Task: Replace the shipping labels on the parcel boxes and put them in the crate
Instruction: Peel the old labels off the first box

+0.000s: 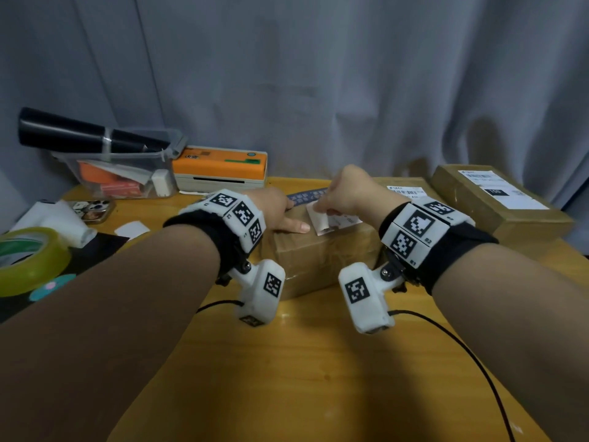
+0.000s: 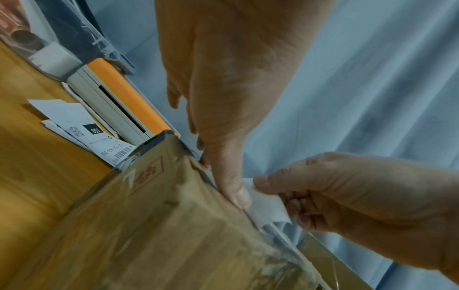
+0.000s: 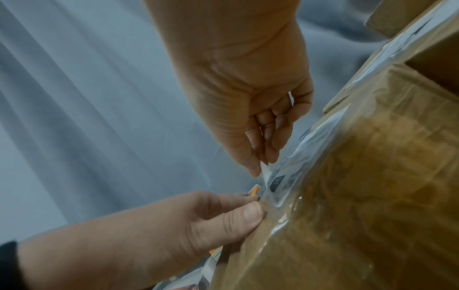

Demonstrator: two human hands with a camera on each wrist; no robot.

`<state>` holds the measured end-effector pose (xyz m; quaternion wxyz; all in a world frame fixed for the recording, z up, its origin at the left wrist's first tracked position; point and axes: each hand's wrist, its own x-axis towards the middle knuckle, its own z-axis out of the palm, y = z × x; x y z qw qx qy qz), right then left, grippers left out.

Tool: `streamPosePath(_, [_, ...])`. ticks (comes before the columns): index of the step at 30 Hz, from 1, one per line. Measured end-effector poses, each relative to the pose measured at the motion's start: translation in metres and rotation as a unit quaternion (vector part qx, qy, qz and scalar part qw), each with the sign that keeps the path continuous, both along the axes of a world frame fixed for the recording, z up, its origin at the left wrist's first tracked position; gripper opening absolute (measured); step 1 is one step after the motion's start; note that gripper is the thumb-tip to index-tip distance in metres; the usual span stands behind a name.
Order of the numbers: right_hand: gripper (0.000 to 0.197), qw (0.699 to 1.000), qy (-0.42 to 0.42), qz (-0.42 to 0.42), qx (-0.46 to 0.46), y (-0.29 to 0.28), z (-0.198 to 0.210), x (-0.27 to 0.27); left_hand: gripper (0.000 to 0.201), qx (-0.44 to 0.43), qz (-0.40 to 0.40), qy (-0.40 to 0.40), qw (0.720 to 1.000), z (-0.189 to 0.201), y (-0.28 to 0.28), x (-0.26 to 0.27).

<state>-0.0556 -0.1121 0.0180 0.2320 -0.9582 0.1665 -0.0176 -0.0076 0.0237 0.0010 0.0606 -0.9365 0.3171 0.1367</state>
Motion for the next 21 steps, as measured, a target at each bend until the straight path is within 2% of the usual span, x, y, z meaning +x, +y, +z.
streamPosePath(12, [0.023,1.000,-0.011,0.020,0.018,-0.010,0.007,-0.008,0.075,-0.005,0.001,-0.017,1.000,-0.001,-0.005,0.004])
streamPosePath(15, [0.021,0.999,-0.018,0.017,0.021,-0.012,0.010,-0.009,0.071,-0.033,0.002,-0.014,0.999,-0.001,-0.005,0.008])
streamPosePath(21, [0.017,0.997,-0.034,0.048,-0.049,-0.014,0.013,-0.007,0.067,-0.029,0.017,-0.026,0.999,0.000,-0.013,0.010])
